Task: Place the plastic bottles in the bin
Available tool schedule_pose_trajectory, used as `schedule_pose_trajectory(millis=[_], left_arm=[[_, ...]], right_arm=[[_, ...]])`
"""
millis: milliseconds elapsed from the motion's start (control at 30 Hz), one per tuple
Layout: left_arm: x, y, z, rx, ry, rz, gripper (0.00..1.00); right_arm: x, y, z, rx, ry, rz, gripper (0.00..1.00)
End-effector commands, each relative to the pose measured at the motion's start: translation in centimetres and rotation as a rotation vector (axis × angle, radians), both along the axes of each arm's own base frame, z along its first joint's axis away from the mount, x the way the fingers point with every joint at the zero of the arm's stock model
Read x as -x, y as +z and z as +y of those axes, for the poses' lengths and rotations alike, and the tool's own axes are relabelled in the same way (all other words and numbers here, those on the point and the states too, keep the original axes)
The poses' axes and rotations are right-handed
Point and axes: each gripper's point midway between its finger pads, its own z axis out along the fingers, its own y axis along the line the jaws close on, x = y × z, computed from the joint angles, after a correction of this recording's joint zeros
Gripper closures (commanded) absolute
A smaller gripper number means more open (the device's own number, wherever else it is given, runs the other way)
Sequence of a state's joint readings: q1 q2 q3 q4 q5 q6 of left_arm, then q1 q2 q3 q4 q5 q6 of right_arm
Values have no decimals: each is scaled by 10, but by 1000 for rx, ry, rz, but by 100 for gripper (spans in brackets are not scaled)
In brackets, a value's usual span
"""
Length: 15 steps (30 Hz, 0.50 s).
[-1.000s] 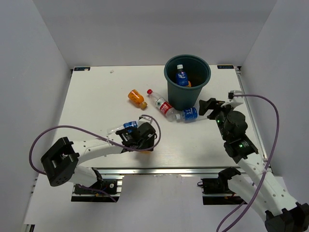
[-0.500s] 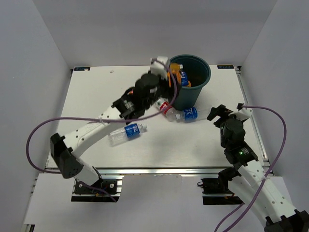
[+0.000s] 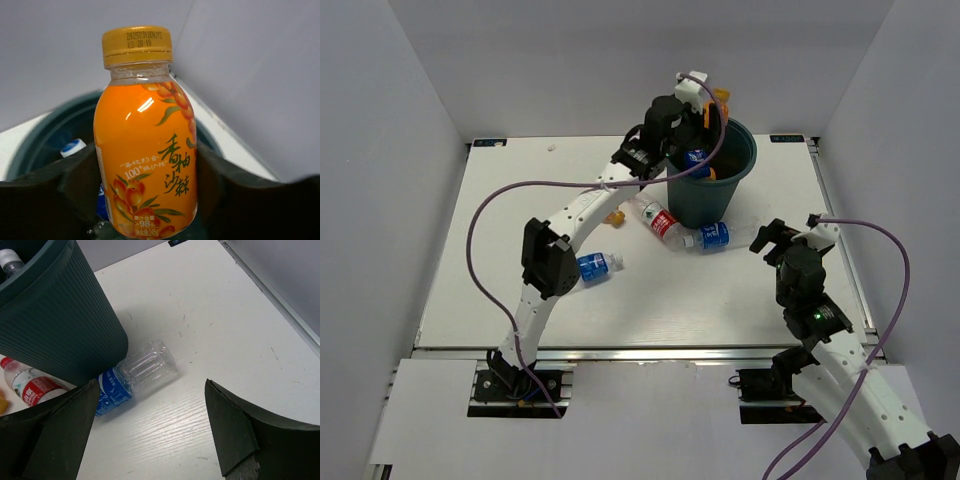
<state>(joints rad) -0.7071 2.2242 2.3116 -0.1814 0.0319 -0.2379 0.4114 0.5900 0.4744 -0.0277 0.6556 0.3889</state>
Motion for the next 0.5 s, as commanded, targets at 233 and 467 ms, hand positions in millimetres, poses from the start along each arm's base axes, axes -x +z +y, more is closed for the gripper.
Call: schedule_pose_trajectory(millis=[233, 467], left_arm=[[8, 48, 27, 31, 2, -51, 2], [24, 57, 130, 48, 160, 58, 2]], right_arm=[[-19, 4, 2, 287, 94, 54, 11], [-23, -5, 97, 878, 880, -26, 11]])
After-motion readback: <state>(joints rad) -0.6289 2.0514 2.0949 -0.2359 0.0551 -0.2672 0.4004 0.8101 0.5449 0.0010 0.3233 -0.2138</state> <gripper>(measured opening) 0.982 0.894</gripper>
